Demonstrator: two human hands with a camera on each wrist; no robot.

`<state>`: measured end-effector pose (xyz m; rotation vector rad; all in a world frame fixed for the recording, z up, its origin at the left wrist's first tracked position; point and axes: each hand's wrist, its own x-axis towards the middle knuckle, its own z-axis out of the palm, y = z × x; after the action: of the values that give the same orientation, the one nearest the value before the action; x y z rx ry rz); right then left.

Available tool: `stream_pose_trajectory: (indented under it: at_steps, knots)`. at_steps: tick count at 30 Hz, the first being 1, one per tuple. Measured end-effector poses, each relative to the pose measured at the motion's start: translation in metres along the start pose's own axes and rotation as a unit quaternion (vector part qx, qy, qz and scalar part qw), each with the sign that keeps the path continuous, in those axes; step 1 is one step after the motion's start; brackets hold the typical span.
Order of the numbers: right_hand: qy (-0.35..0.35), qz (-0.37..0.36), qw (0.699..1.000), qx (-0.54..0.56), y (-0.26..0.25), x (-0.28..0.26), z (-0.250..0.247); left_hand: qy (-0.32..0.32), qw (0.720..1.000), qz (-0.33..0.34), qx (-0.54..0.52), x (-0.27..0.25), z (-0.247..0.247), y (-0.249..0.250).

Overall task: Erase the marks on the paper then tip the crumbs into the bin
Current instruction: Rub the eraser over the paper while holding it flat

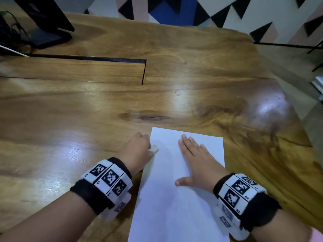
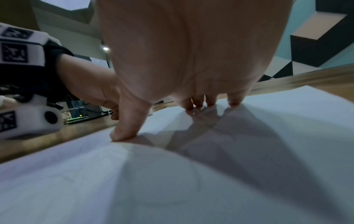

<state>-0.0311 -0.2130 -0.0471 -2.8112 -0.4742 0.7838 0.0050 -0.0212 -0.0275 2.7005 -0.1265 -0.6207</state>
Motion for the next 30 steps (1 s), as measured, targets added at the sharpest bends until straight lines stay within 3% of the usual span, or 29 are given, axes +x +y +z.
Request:
stream_pose_trajectory:
  at_steps: [6,11,16,23,25,28,30]
  knots:
    - [0.004,-0.001,1.0,0.004,-0.01,-0.017,0.007,0.032,0.999,0.012,-0.037,-0.017,0.008,-0.008]
    - [0.042,-0.01,0.999,-0.029,-0.011,0.003,-0.009,0.033,0.994,0.006,-0.109,-0.014,0.011,-0.012]
    - [0.024,-0.009,0.999,-0.022,-0.006,0.014,-0.01,0.05,0.985,0.011,-0.165,0.003,0.001,-0.008]
    - [0.009,0.001,1.0,-0.027,-0.005,0.018,-0.008,0.082,0.99,0.032,-0.114,0.029,-0.008,0.011]
    - [0.007,0.001,1.0,-0.027,-0.004,0.018,-0.007,0.055,0.993,0.037,-0.099,0.02,-0.006,0.009]
    - [0.003,-0.001,1.0,-0.029,-0.004,0.018,-0.007,-0.034,0.996,0.054,-0.058,-0.001,-0.001,0.003]
    - [0.0,0.001,1.0,-0.028,-0.005,0.018,-0.008,-0.048,0.995,0.051,-0.07,0.001,-0.004,0.004]
